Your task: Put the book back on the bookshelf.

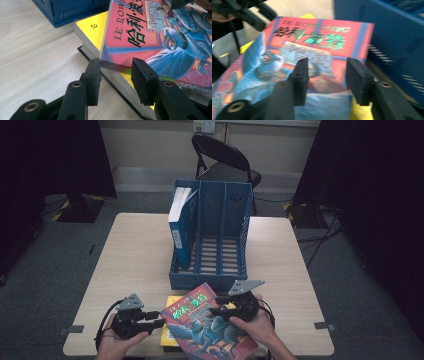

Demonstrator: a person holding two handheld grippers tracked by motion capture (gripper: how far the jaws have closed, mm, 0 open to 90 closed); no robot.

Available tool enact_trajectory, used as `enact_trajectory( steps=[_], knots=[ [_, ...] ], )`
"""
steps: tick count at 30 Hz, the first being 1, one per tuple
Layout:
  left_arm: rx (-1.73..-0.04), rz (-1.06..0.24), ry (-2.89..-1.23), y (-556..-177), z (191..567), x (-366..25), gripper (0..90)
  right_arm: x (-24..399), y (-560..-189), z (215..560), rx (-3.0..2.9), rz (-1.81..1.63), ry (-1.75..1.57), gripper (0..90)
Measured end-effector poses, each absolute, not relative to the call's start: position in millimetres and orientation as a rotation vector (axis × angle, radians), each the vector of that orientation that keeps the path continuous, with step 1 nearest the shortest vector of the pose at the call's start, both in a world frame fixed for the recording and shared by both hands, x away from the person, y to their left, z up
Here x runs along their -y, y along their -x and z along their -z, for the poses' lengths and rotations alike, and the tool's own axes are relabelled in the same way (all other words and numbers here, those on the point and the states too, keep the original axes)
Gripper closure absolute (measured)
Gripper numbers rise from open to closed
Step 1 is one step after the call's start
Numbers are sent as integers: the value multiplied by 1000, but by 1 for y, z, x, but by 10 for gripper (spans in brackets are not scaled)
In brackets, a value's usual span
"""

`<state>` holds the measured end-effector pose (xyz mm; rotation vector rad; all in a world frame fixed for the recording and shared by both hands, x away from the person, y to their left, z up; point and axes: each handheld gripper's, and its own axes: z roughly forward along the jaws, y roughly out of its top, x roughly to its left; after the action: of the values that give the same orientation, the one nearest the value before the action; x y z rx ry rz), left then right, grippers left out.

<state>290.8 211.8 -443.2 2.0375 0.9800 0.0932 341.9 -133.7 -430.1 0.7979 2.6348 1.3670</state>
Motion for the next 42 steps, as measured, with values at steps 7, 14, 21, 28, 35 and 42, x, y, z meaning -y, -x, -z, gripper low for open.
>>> enact_trajectory(
  steps=[7,14,21,28,35,42],
  knots=[
    [-977,-107,-2045,-298,442,-206,608,152,-344,434,-2636,-1316,-873,509],
    [-965,-106,-2045,-310,442,-198,664,162,-339,434,-2636,-1308,-926,510],
    [-942,-128,-2045,-323,442,-189,711,170,-329,435,-2587,-1314,-978,507],
    [-933,-89,-2043,-313,438,-185,583,173,-326,437,-2572,-1333,-973,507],
    [-977,-10,-1979,-309,443,-183,486,173,-325,437,-2573,-1331,-972,509],
    [-981,-25,-1989,-306,444,-174,431,173,-325,437,-2564,-1334,-998,510]
  ],
)
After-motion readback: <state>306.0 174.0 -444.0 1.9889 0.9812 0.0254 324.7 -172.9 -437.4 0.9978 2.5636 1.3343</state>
